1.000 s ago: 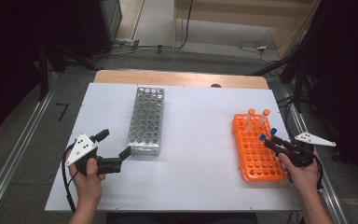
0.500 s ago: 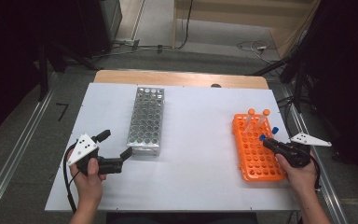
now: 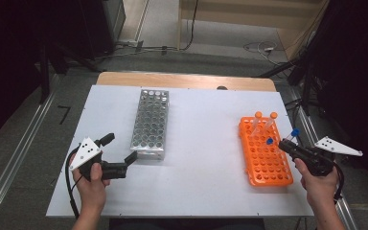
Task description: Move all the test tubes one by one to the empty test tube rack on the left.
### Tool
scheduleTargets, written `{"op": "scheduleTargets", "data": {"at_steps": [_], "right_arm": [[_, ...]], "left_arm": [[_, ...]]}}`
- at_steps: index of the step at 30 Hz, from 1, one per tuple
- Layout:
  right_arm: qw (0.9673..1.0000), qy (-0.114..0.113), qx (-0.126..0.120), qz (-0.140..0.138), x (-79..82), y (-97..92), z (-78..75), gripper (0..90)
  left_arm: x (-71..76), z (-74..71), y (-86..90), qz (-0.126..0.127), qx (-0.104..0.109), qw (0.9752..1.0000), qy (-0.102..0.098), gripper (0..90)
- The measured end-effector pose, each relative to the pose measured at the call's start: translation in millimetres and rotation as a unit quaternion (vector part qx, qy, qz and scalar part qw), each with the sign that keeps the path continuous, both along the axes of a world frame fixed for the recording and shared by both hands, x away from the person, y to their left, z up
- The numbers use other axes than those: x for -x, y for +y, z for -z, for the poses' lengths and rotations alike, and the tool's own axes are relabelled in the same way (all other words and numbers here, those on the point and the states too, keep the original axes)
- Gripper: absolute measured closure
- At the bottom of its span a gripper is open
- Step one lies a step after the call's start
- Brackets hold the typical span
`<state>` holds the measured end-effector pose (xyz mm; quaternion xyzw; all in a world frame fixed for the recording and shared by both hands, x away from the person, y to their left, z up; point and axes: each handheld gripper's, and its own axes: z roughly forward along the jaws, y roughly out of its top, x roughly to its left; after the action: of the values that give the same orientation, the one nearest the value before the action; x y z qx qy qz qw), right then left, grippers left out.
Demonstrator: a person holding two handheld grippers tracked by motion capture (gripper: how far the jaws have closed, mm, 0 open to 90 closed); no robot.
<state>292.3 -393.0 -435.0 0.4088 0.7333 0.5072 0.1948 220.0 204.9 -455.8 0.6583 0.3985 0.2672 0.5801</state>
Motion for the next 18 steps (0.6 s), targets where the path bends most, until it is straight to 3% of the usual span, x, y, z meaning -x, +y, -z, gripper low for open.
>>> {"op": "scheduleTargets", "data": {"at_steps": [6, 9, 18], "right_arm": [[0.9996, -0.004, -0.005, -0.026, 8.4, 7.5, -13.0, 75.0], [0.9985, -0.01, -0.001, -0.054, 13.7, 20.9, -19.8, 75.0], [0.9953, -0.01, 0.007, -0.096, 16.5, 56.1, -18.3, 75.1]], "left_arm": [[1.0, -3.7, -5.9, 0.006, 0.0, 1.0, 0.0, 0.0], [1.6, -6.0, -10.3, 0.007, -0.002, 1.0, 0.001, 0.0], [2.6, -12.7, -26.6, 0.03, -0.005, 0.9995, 0.004, 1.4]]}}
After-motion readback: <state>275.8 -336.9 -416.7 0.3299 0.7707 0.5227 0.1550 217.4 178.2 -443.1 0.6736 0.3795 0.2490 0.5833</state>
